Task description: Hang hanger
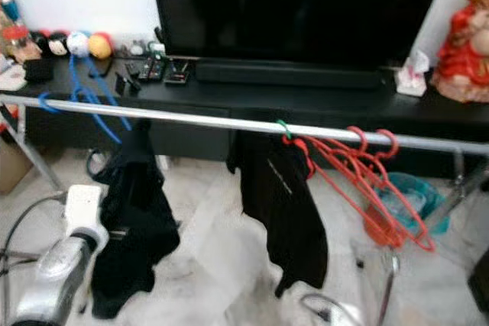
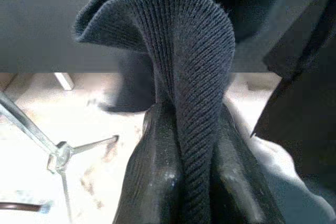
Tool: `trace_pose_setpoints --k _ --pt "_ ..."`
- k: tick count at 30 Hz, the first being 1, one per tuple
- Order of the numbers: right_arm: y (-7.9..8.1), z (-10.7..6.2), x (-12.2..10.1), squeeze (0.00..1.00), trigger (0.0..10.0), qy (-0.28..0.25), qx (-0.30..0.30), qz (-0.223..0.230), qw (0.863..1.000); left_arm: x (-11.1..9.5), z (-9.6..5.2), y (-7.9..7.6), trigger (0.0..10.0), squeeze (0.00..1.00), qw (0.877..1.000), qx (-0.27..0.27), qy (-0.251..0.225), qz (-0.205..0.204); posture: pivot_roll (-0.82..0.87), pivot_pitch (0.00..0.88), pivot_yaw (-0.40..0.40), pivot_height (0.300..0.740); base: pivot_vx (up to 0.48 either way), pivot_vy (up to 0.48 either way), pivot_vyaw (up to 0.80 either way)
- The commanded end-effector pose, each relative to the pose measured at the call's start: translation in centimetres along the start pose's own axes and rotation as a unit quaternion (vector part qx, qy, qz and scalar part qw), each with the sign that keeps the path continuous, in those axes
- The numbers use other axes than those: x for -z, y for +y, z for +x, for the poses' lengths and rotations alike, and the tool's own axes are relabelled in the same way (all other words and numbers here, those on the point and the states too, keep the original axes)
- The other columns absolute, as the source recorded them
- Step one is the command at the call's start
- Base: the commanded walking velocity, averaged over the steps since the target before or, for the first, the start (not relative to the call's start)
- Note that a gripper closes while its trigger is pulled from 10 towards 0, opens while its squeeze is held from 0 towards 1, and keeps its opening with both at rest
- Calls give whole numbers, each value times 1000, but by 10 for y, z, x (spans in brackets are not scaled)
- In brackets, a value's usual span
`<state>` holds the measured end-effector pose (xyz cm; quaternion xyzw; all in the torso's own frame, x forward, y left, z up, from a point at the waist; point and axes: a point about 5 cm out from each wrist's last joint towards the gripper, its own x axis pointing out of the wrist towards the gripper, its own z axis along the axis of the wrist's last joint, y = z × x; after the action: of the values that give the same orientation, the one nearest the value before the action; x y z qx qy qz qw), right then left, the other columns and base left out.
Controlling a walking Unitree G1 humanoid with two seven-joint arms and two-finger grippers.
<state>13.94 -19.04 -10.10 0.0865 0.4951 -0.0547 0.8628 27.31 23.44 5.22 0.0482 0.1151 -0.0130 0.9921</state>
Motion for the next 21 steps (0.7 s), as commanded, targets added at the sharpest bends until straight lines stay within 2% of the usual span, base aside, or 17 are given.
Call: trace_pose_setpoints --k 1,4,8,14,21 --pt "-12 -3 6 0 10000 12 13 0 1000 -8 4 -9 10000 0 999 19 -18 18 65 0 13 740 345 0 0" --pt "-12 -3 6 0 10000 13 10 -1 1000 -6 5 -11 10000 0 999 23 -7 21 64 0 12 740 319 0 0" --pt "-12 -3 6 0 10000 14 6 -1 1000 2 5 -13 10000 0 999 22 14 31 66 0 8 740 0 0 0" --pt "-13 -3 6 0 10000 14 2 -1 1000 3 4 -14 10000 0 1000 12 6 10 65 0 0 740 0 0 0" --pt "-14 -4 7 0 10000 16 0 -2 1000 3 5 -13 10000 0 1000 10 7 17 65 0 -2 740 0 0 0"
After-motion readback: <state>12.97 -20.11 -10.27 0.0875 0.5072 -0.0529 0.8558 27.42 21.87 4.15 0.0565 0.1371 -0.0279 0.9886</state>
